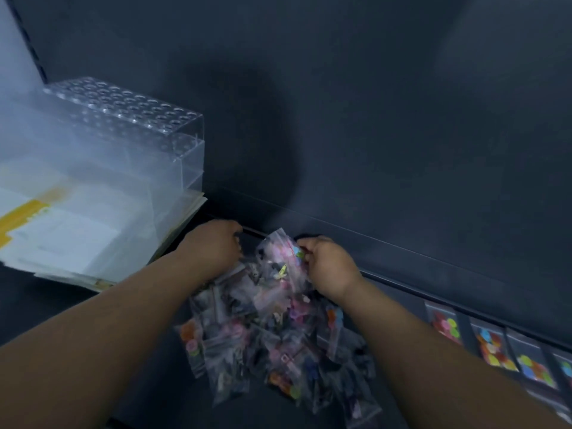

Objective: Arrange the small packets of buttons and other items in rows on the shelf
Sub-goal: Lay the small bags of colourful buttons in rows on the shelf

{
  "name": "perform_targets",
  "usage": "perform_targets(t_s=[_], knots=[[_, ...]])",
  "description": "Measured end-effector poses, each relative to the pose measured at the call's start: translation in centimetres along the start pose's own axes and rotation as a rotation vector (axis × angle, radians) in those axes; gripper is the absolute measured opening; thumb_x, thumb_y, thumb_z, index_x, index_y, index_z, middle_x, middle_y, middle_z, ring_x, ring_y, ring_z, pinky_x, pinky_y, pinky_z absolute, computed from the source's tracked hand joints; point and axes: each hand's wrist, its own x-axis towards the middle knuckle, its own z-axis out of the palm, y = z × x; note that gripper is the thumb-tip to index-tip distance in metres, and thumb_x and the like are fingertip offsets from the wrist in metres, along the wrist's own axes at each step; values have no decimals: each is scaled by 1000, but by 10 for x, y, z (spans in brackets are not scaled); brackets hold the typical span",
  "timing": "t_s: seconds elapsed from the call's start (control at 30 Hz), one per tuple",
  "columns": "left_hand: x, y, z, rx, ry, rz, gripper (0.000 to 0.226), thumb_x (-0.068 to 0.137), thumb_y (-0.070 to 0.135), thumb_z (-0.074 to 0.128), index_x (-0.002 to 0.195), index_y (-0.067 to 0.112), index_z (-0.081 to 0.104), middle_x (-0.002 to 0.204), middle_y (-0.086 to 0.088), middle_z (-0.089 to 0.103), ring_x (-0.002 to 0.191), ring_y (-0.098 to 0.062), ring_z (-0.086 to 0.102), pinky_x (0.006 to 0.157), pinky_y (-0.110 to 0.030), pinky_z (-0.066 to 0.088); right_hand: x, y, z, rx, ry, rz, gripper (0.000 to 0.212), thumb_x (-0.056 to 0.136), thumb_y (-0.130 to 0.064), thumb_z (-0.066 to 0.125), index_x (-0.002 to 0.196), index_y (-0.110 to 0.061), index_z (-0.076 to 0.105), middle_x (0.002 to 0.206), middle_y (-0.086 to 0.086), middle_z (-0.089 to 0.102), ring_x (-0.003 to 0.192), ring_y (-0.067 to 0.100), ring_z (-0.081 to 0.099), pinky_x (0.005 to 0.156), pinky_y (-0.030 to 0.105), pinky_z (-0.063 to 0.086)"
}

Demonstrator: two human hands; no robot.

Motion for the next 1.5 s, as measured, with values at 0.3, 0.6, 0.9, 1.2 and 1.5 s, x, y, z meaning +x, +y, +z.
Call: perform_targets(t_s=[0.3,0.6,0.9,1.2,1.5], knots=[[18,-9,0,22,-137,-39,29,94,28,52,98,3,66,106,-15,66,98,-29,60,74,-26,39,3,-2,-4,-41,-31,217,20,82,-16,62,101,-9,63,99,11,63,92,28,59,71,25,42],[7,13,-26,-292,211,44,21,81,24,68,68,15,55,64,0,57,69,-23,58,63,-30,41,-24,2,-16,589,190,309,31,75,-1,71,66,-15,46,58,3,49,50,13,43,46,21,38],[-18,69,-24,-856,-65,-9,17,88,5,56,73,11,62,72,-10,59,61,-22,55,59,-26,46,-65,17,-52,985,187,393,15,88,4,57,84,-11,60,76,5,61,67,15,57,62,25,51],[-66,140,18,-1051,-499,-119,5,89,5,56,86,8,60,83,-10,66,73,-21,63,65,-31,55,-125,56,-75,1267,349,504,21,84,8,59,77,-12,57,71,6,64,59,15,60,55,27,49],[-89,184,56,-994,-455,-36,20,77,-3,69,78,13,57,72,-8,60,61,-16,55,50,-22,45,-168,71,-81,1302,237,432,17,86,4,60,93,-11,55,81,7,64,63,14,62,50,24,48]])
